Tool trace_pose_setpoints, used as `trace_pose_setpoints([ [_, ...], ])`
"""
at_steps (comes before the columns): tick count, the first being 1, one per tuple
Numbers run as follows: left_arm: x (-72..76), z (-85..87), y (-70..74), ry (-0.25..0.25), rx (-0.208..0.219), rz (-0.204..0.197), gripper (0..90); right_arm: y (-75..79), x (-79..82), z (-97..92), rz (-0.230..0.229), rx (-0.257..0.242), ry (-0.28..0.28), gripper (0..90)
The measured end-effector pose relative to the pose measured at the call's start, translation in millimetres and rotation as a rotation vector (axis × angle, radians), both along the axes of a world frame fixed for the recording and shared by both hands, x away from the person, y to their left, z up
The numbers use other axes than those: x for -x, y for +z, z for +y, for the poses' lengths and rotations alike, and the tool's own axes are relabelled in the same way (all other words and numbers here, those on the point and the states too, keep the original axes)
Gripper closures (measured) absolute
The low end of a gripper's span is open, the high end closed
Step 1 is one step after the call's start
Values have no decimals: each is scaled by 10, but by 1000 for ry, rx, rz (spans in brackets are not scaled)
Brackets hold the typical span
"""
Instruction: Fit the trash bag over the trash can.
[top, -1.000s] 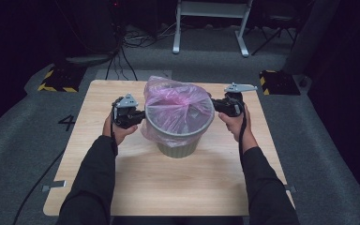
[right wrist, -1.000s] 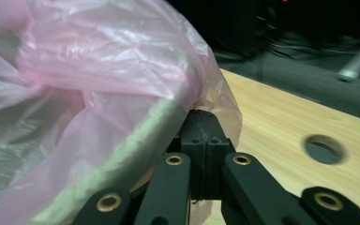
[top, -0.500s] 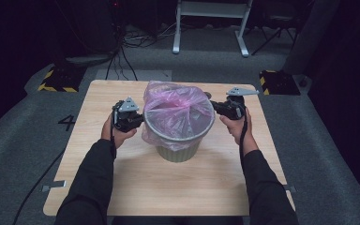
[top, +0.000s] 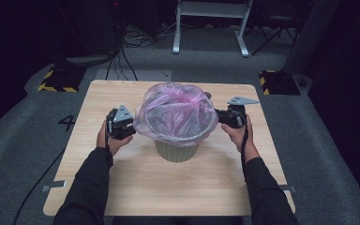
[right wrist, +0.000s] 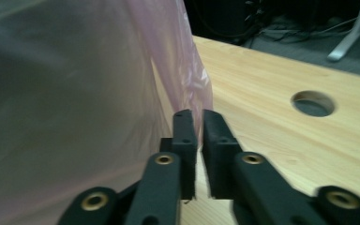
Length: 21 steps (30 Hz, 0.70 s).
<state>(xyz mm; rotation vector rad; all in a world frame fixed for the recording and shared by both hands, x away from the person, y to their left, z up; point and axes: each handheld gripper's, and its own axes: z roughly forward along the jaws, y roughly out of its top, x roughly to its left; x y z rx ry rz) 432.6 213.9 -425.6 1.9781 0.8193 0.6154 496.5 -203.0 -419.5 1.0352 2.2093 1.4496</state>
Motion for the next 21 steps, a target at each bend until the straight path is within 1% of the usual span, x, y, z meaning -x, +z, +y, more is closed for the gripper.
trace_pose_setpoints([
  [1, 0, 0, 0, 0, 0, 0, 590, 0, 0, 0, 0, 0, 0, 827],
  [2, 112, 62, 48, -13, 29, -31, 487, 15, 48, -36, -28, 13, 10, 839],
  [3, 172, 91, 70, -13, 50, -50, 409, 24, 59, -53, -30, 24, 4, 839],
  [4, 232, 103, 92, -7, 44, -70, 320, 36, 67, -71, -31, 22, 5, 840],
  [5, 295, 98, 114, 5, 13, -96, 280, 50, 73, -90, -40, 19, 4, 841],
  [7, 407, 80, 160, 7, -5, -137, 225, 85, 82, -121, -50, 11, -8, 840],
  [8, 454, 61, 181, 0, -15, -157, 210, 103, 89, -132, -48, 5, -4, 838],
  [9, 454, 61, 181, 0, -15, -157, 205, 117, 92, -135, -50, 2, -2, 835],
  [10, 526, 10, 224, -10, -30, -191, 199, 128, 96, -134, -50, 7, 0, 834],
  [11, 526, 10, 224, -10, -30, -191, 206, 128, 96, -134, -50, 7, 0, 834],
  [12, 570, -43, 267, -9, -32, -232, 225, 141, 100, -121, -54, 18, 3, 824],
  [13, 584, -68, 287, -12, -22, -246, 245, 147, 105, -115, -55, 18, 3, 822],
  [14, 599, -96, 306, -9, -28, -260, 274, 152, 110, -109, -55, 15, 5, 821],
  [15, 599, -96, 306, -9, -28, -260, 331, 152, 110, -109, -55, 15, 5, 821],
  [16, 613, -147, 331, 1, -49, -291, 413, 159, 116, -95, -60, 16, 9, 816],
  [17, 613, -147, 331, 1, -49, -291, 481, 163, 120, -87, -61, 15, 12, 816],
  [18, 614, -165, 348, -18, -51, -312, 584, 168, 123, -81, -63, 18, 13, 817],
  [20, 617, -167, 363, -31, -40, -333, 751, 174, 130, -75, -65, 15, 13, 831],
  [21, 617, -167, 363, -31, -40, -333, 844, 175, 134, -73, -65, 15, 16, 844],
])
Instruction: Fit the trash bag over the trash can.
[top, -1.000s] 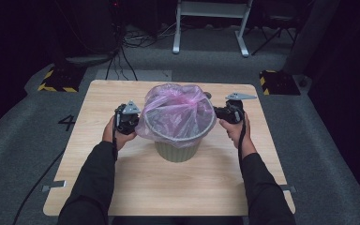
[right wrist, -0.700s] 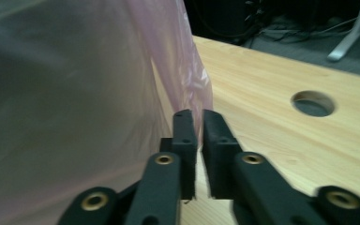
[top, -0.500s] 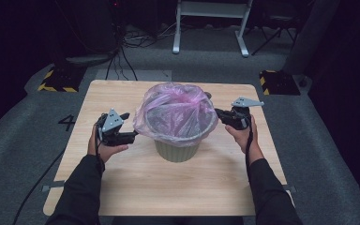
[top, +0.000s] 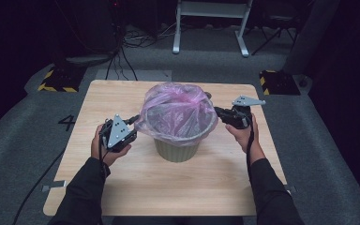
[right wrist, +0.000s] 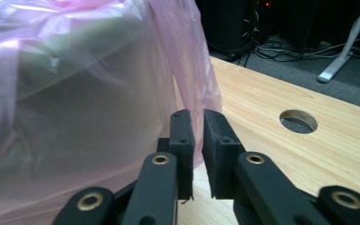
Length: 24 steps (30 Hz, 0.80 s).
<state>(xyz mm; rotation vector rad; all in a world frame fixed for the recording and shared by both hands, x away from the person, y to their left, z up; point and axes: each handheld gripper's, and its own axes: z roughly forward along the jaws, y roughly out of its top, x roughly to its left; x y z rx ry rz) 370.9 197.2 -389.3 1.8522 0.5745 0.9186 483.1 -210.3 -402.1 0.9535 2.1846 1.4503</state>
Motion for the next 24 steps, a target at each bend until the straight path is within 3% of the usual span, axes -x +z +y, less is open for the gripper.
trace_pose_setpoints([
  [1, 7, 2, -1, -33, 14, 1, 897, -1, 5, 4, 1, 2, 3, 857],
  [2, 7, 2, -1, -33, 14, 1, 898, -3, 12, 6, 4, 5, 5, 866],
  [3, -12, 11, -22, -54, 11, 35, 899, -7, 15, 6, 3, 6, 7, 880],
  [7, -24, 30, -125, -79, -6, 82, 900, -33, 29, -5, 12, -3, 16, 900],
  [13, -25, 14, -249, -101, -38, 118, 900, -100, 33, -6, 24, 17, 18, 900],
  [16, -24, 14, -268, -102, -27, 117, 900, -109, 74, -16, 2, 16, 22, 900],
  [17, -25, 23, -272, -90, -10, 110, 900, -119, 139, -40, -17, 10, 32, 869],
  [21, -28, 57, -258, -77, 9, 109, 899, -114, 319, -114, -64, 41, 57, 610],
  [22, -28, 57, -258, -77, 9, 109, 899, -114, 319, -114, -64, 41, 57, 610],
  [24, -31, 68, -259, -74, 18, 117, 899, -105, 478, -129, -112, 69, 111, 504],
])
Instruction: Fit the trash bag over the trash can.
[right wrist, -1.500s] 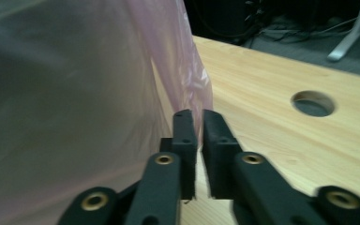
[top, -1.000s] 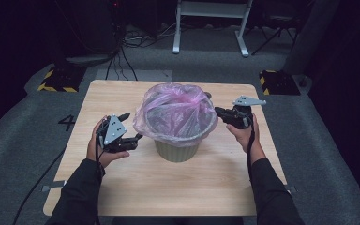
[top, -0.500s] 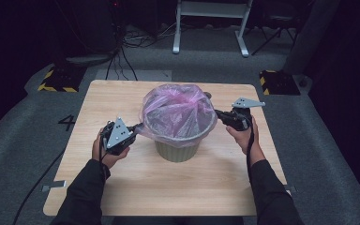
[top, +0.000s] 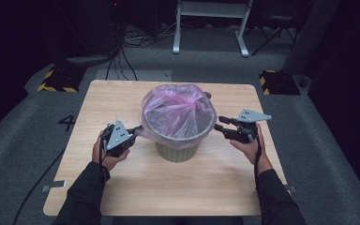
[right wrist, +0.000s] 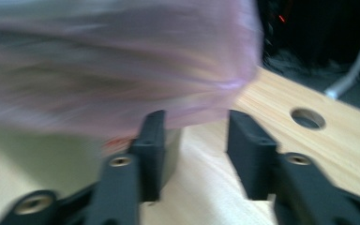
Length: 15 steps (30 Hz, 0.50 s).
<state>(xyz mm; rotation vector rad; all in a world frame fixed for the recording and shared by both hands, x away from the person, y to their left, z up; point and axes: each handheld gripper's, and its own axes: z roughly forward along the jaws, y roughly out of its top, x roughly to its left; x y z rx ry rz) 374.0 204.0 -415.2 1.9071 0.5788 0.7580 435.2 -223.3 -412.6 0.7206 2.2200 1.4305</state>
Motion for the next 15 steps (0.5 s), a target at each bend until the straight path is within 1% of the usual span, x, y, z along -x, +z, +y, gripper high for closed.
trace_pose_setpoints([
  [1, -5, 1, -6, 6, -2, 4, 899, -5, 135, 32, -37, 42, 24, 427],
  [3, -12, -7, -10, 11, -3, 6, 899, -25, 273, 97, -79, 79, 52, 393],
  [4, -14, -13, -11, 11, -1, 9, 899, -33, 328, 139, -102, 101, 51, 377],
  [5, -17, -25, -13, 11, -2, 10, 899, -36, 375, 177, -128, 114, 39, 357],
  [7, -19, -47, -15, 13, -10, 13, 898, -26, 443, 237, -156, 105, 45, 346],
  [8, -21, -58, -17, 13, -8, 12, 899, -17, 464, 267, -178, 106, 37, 345],
  [9, -26, -63, -16, 12, -10, 12, 898, -6, 481, 292, -190, 99, 41, 353],
  [10, -29, -70, -17, 10, -7, 14, 898, 1, 498, 317, -192, 91, 51, 373],
  [11, -32, -77, -16, 11, -9, 14, 898, 4, 509, 344, -208, 104, 53, 395],
  [12, -32, -77, -16, 11, -9, 14, 898, 4, 509, 344, -208, 104, 53, 395],
  [13, -40, -87, -17, 8, -6, 16, 898, 0, 523, 383, -222, 119, 71, 480],
  [14, -40, -87, -17, 8, -6, 16, 898, -1, 529, 392, -218, 118, 83, 531],
  [15, -46, -98, -24, 7, -10, 18, 898, -2, 529, 401, -229, 130, 84, 567],
])
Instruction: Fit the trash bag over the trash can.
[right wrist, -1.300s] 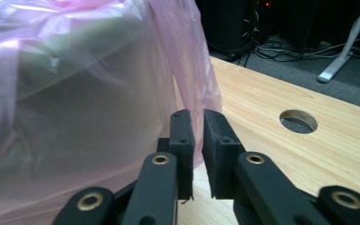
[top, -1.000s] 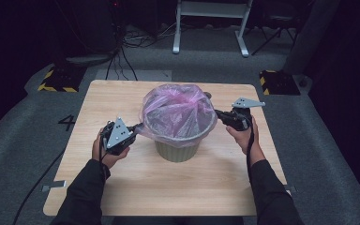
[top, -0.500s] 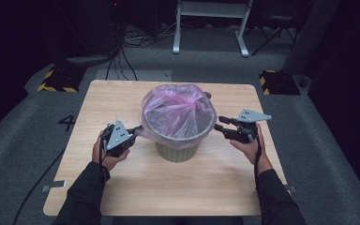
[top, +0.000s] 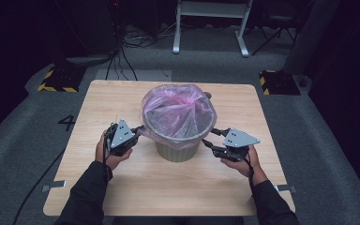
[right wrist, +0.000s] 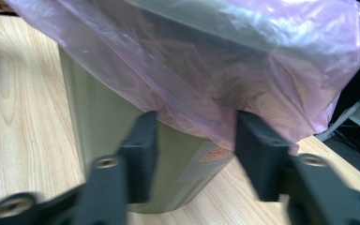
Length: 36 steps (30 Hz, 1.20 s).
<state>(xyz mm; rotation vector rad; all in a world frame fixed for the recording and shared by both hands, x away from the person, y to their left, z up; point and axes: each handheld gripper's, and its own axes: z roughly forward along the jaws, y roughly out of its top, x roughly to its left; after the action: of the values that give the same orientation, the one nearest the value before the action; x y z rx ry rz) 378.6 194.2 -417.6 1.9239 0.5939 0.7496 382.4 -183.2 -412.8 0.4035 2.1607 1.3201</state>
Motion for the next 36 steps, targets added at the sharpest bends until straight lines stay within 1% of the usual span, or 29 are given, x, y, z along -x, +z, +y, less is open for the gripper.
trace_pose_setpoints([
  [1, 0, 0, 0, 0, 0, 0, 898, 0, -3, 4, -1, 4, 5, 589],
  [6, -24, -18, -20, -7, 7, 11, 898, 6, -23, -36, 20, -22, 21, 806],
  [8, -30, -23, -28, -7, 10, 12, 898, 9, -23, -37, 17, -15, 34, 885],
  [9, -33, -23, -29, -8, 12, 15, 898, 12, -16, -32, 14, -12, 38, 899],
  [11, -38, -22, -32, -7, 10, 17, 899, 14, -11, -26, 12, -10, 40, 900],
  [13, -55, -21, -50, -1, 0, 31, 899, 6, -18, -31, 36, -18, 52, 900],
  [15, -73, -25, -69, 4, -8, 39, 899, -16, -26, -30, 50, -11, 45, 900],
  [17, -81, -27, -77, 5, -12, 46, 899, -42, -36, -29, 67, -9, 50, 900],
  [21, -101, -63, -166, -9, -58, 70, 899, -93, -48, -13, 80, 6, 57, 900],
  [23, -102, -67, -186, -11, -63, 76, 899, -104, -52, -10, 83, 8, 57, 900],
  [24, -102, -71, -223, -30, -70, 84, 899, -122, -64, -9, 91, 10, 61, 900],
  [26, -96, -73, -253, -46, -80, 94, 899, -138, -73, -8, 97, 11, 62, 900],
  [29, -88, -69, -280, -49, -97, 102, 899, -180, -77, 6, 106, 29, 64, 900],
  [33, -88, -56, -307, -51, -93, 114, 898, -214, -89, 11, 117, 33, 62, 900],
  [34, -83, -64, -328, -58, -121, 123, 899, -231, -99, 13, 124, 41, 59, 900],
  [35, -80, -69, -339, -57, -132, 121, 899, -244, -104, 18, 127, 53, 56, 900],
  [36, -76, -72, -351, -58, -122, 126, 899, -259, -112, 23, 129, 63, 51, 900],
])
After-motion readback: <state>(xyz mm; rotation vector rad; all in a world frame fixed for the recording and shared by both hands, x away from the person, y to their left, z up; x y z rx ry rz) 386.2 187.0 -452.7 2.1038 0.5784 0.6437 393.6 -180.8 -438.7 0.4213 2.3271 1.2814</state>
